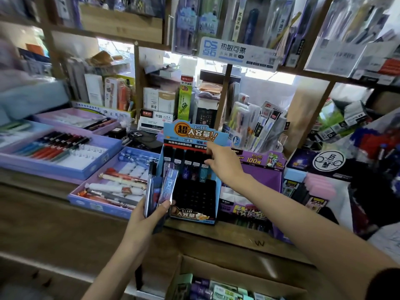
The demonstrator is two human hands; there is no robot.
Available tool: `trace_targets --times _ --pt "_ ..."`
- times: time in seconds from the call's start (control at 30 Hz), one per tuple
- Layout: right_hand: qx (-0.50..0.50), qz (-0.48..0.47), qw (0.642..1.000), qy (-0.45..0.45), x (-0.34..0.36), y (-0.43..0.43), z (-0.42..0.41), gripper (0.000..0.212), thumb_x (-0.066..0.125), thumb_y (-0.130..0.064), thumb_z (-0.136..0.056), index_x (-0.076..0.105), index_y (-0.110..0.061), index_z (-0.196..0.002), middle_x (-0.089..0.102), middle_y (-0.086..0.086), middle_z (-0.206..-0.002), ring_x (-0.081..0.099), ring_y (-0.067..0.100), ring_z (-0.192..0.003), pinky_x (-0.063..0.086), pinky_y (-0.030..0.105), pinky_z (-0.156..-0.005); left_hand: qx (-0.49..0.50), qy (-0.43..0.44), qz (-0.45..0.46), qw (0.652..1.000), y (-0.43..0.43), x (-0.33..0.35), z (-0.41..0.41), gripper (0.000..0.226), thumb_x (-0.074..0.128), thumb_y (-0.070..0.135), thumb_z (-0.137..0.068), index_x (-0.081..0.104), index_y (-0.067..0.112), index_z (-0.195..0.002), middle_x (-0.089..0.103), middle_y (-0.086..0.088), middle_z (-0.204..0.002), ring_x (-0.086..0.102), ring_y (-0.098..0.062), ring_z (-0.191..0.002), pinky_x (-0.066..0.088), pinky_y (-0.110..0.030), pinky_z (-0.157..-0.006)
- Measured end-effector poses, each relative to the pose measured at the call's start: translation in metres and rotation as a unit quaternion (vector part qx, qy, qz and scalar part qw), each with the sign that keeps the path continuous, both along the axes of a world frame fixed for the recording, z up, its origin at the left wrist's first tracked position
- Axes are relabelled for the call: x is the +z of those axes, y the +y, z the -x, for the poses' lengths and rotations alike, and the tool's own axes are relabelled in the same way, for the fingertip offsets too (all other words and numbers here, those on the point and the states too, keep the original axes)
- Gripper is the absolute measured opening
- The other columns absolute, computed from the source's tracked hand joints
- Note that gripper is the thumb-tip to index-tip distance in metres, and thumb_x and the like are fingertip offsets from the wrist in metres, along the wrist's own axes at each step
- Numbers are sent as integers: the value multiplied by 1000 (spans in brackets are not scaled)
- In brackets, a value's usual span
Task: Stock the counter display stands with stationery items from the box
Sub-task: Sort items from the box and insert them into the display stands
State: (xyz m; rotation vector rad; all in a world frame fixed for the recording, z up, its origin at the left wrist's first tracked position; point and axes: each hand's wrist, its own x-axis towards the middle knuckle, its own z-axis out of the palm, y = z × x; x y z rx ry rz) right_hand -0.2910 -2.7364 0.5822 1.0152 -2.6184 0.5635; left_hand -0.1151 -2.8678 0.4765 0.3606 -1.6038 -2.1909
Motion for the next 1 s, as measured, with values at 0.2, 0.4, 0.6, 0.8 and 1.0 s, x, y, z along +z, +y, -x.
trace_targets --times 0.2,0.4,0.6,0.8,1.0 --pt "-20 -33 996 76 15 1 -27 27 48 -30 -96 61 -8 -103 59 11 -97 58 30 -85 47 37 -68 -15 16 -16 1000 7 10 -1 53 73 40 -71 61 7 -112 74 -4 -89 69 -10 -73 42 -14 -43" --pt "84 125 897 -416 -4 4 -75 33 59 -43 -89 65 -12 -96 67 -1 -88 61 12 -75 47 22 -58 -30 13 -14 999 20 16 3 44 71 27 -68 62 10 -108 74 -1 -84 70 -10 -76 45 -17 -46" --pt "100 227 842 -480 -20 11 -84 20 53 -28 -95 64 -12 -93 70 10 -101 65 18 -91 53 33 -79 -34 16 -8 999 24 15 3 43 66 36 -75 63 14 -111 73 1 -84 69 -10 -73 50 -18 -52" --pt "69 332 785 -519 -9 24 -74 15 37 -31 -101 49 -23 -102 71 5 -77 70 19 -73 58 33 -67 -16 27 -6 999 23 21 3 37 68 37 -72 65 18 -104 73 -8 -92 67 -21 -80 53 -24 -59" --pt "32 264 835 -482 2 49 -58 28 45 -30 -99 55 -3 -99 54 4 -66 47 10 -41 40 21 -40 -5 40 -3 999 17 20 4 32 68 42 -72 67 25 -99 68 -10 -89 56 -25 -78 41 -32 -59"
